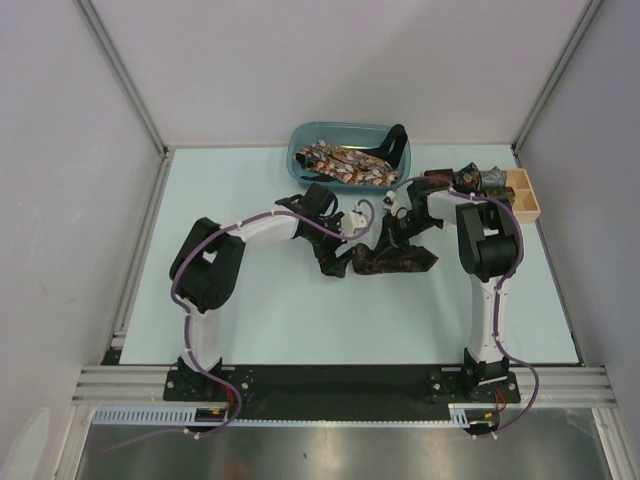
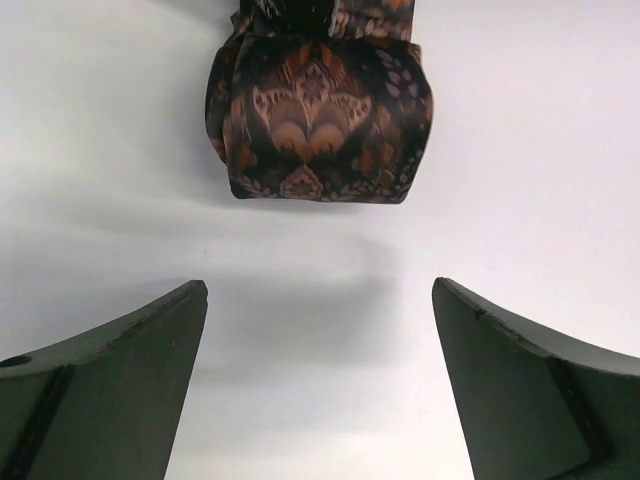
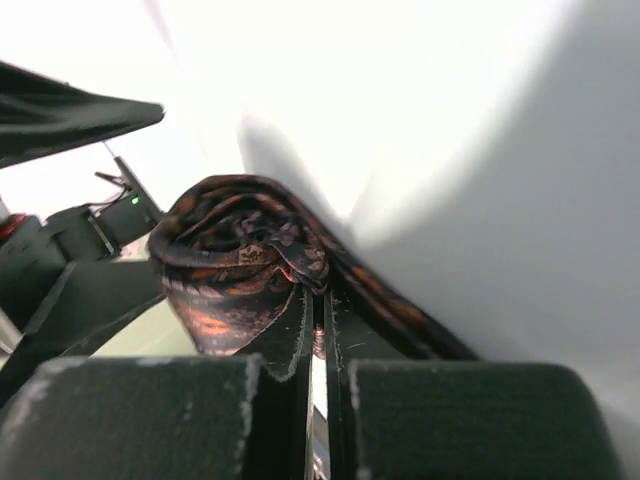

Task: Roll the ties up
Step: Roll the tie at the center of the board.

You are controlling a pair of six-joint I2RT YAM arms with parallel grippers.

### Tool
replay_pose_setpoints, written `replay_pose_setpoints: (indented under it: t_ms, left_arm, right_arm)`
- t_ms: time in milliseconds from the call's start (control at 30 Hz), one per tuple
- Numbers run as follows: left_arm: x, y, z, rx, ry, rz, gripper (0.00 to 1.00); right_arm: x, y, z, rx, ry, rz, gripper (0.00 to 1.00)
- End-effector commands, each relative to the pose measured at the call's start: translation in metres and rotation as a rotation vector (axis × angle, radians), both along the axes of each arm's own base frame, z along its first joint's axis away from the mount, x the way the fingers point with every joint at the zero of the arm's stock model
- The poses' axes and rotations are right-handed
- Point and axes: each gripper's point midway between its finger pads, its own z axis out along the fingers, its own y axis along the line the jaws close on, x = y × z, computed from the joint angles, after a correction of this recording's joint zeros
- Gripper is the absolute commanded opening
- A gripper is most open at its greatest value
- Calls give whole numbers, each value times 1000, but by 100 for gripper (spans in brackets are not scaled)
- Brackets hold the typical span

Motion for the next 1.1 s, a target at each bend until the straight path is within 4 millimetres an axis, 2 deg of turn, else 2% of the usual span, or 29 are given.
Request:
replay_pose_setpoints:
  t_ms: [0, 200, 367, 433, 500, 533, 600, 633, 733, 767, 867, 900, 1000, 1067]
  left_arm:
    - [7, -32, 32, -130, -21, -1, 99]
    - [10, -70, 27, -167, -11, -9, 99]
    - [23, -86, 12, -150, -28, 38, 99]
    - [27, -89, 1, -122, -40, 31, 93]
    - [24, -87, -8, -91, -28, 18, 88]
    - [22, -86, -10, -81, -36, -2, 79]
    - [15, -79, -16, -41, -29, -22, 70]
    - [12, -73, -18, -15, -29, -36, 60]
    - [4, -53, -22, 59, -46, -65, 45]
    - [1, -47, -23, 78, -50, -70, 43]
    - [-8, -27, -25, 138, -59, -85, 40]
    - [-12, -22, -29, 152, -50, -89, 40]
    - [-19, -17, -28, 161, -30, -82, 38]
    - [-21, -18, -29, 159, -15, -76, 38]
  right_arm:
    - [4, -23, -29, -144, -54, 12, 0]
    - [2, -25, -36, -174, -42, 1, 0]
    - [-3, -22, -36, -173, -33, 12, 0]
    - [-6, -19, -36, -162, -23, 13, 0]
    - [-8, -15, -35, -148, -23, 21, 0]
    - [-7, -14, -35, -144, -28, 19, 0]
    - [-8, -8, -32, -122, -22, 19, 0]
    - [-6, -6, -31, -112, -29, 16, 0]
    - [-3, 7, -20, -59, -42, 24, 0]
    - [-2, 9, -16, -43, -49, 28, 0]
    - [7, 12, 5, 14, -72, 19, 11]
    - [11, 11, 15, 47, -81, 11, 22]
    - [15, 9, 39, 107, -85, 4, 36]
    - [12, 8, 53, 137, -81, 5, 40]
